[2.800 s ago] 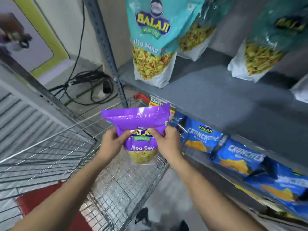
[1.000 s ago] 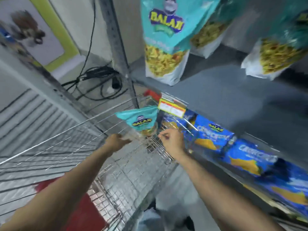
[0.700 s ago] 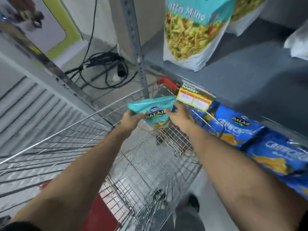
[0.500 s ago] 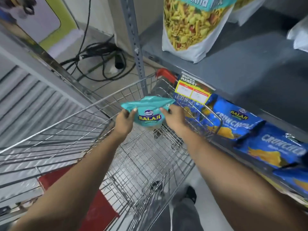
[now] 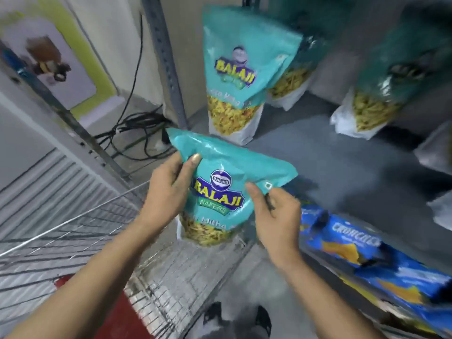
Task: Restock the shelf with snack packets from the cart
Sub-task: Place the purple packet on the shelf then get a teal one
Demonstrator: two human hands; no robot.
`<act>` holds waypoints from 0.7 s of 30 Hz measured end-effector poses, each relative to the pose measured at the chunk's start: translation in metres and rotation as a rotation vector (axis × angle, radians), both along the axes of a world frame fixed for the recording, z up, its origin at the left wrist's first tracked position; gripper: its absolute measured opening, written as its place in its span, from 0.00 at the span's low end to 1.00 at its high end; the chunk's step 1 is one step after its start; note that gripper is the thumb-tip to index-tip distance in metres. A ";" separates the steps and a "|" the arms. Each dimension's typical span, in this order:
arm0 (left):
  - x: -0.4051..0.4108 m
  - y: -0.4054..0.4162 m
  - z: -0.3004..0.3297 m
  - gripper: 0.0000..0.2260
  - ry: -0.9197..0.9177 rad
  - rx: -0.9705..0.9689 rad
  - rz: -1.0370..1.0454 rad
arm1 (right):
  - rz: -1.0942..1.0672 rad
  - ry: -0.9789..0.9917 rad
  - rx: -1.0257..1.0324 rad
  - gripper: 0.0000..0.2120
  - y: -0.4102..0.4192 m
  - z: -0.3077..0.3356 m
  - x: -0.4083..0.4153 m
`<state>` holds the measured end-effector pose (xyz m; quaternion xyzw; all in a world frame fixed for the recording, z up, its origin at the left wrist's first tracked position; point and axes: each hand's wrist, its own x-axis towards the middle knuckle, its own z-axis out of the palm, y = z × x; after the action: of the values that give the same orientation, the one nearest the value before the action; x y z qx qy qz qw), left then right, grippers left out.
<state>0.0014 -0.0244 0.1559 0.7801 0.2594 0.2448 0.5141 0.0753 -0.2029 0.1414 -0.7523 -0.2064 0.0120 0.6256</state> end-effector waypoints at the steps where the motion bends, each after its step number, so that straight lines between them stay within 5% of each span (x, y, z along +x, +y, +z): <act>1: 0.015 -0.008 0.016 0.14 -0.046 0.019 -0.025 | -0.049 -0.050 0.011 0.30 -0.010 0.019 0.010; 8: 0.138 -0.066 0.093 0.17 -0.243 0.167 -0.173 | -0.279 -0.273 -0.015 0.29 -0.070 0.094 0.106; 15: 0.244 -0.087 0.067 0.16 -0.132 -0.078 -0.378 | -0.418 -0.129 -0.162 0.28 -0.102 0.070 0.205; 21: 0.266 -0.093 0.091 0.12 -0.266 -0.210 -0.386 | -0.347 0.073 0.148 0.04 -0.128 0.097 0.230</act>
<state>0.2677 -0.1170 0.2465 0.7186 0.0600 0.2144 0.6589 0.3049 -0.3306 0.2381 -0.7276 -0.0510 -0.0841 0.6789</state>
